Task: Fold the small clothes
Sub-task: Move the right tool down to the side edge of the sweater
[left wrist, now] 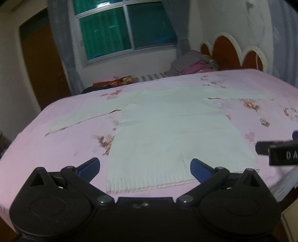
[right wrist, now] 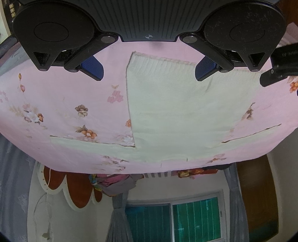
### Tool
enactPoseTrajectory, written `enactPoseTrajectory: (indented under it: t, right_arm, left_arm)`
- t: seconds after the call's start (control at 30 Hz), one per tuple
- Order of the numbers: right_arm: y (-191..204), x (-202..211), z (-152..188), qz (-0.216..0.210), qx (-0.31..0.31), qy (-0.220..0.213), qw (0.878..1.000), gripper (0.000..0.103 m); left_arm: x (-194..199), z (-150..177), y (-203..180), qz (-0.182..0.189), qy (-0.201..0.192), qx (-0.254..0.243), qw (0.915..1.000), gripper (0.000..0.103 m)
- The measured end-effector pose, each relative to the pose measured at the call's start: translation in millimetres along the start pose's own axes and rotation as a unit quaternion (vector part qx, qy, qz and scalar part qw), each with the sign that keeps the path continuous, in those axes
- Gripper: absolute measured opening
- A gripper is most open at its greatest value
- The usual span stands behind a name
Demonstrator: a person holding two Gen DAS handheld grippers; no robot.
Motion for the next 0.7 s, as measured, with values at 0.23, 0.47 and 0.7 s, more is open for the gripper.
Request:
enactPoseTrajectory:
  t: [0.23,0.47,0.7]
  right_arm:
    - [-7.6,-27.7,-24.8,0.016,-0.012,-0.001,1.0,0.103]
    - [-9.9,-71.9,-56.0,0.029,-0.022,0.004,0.999,0.103]
    - [-16.1,-118.4,-91.1,0.059,-0.032,-0.005,0.998,0.103]
  left_arm:
    - [-32.4,-25.2,-2.7,0.054,0.0,0.02,0.9984,0.103]
    - [-74.3,-53.6,-0.6,0.05,-0.009,0.007,0.9987,0.103]
    - [-122.2,-86.9,17.0,0.047,-0.021,0.041,0.9978,0.103]
Point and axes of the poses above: each gripper's, at about its wrist camera, not at the fingertips, and x roughly against the way its jaws point, y to its left, z to its underside, the point moved 6 cm from there along -x, roughly the way its jaws point, and after that the axes turned 2 degrees about x, right-handed, at the moved point
